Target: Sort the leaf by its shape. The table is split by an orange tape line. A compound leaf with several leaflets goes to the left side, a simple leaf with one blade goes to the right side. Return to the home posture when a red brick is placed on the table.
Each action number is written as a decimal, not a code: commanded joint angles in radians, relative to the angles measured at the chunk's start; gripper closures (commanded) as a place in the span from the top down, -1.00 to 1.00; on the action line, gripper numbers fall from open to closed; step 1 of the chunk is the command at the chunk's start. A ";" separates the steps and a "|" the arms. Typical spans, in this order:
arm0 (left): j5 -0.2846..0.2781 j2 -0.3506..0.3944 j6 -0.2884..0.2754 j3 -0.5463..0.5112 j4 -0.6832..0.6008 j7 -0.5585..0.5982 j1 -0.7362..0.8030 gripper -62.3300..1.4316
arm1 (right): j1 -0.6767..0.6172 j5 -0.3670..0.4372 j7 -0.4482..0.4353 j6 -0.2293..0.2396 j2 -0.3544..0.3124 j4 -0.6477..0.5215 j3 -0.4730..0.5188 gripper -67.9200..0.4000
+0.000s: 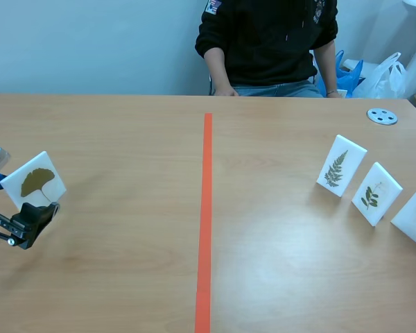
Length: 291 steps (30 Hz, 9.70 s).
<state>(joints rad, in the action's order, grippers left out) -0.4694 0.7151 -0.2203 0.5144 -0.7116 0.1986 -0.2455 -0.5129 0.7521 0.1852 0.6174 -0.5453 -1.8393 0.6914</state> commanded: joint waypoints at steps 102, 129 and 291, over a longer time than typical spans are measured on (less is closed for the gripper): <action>0.048 -0.126 -0.143 -0.661 -1.070 -0.057 0.753 1.00 | 0.012 0.004 -0.042 -0.003 -0.016 -0.004 0.005 0.49; 0.326 -0.223 -0.167 0.006 -0.383 -0.004 0.108 1.00 | 0.012 0.004 -0.042 -0.003 -0.016 -0.004 0.005 0.49; 0.040 -0.132 -0.107 -0.813 -0.969 -0.084 0.755 1.00 | 0.031 0.004 -0.041 -0.003 -0.014 -0.004 0.005 0.49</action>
<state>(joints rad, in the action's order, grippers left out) -0.4210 0.5941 -0.3267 -0.2993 -1.6714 0.1009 0.5140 -0.4934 0.7456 0.1596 0.6178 -0.5453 -1.8393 0.6914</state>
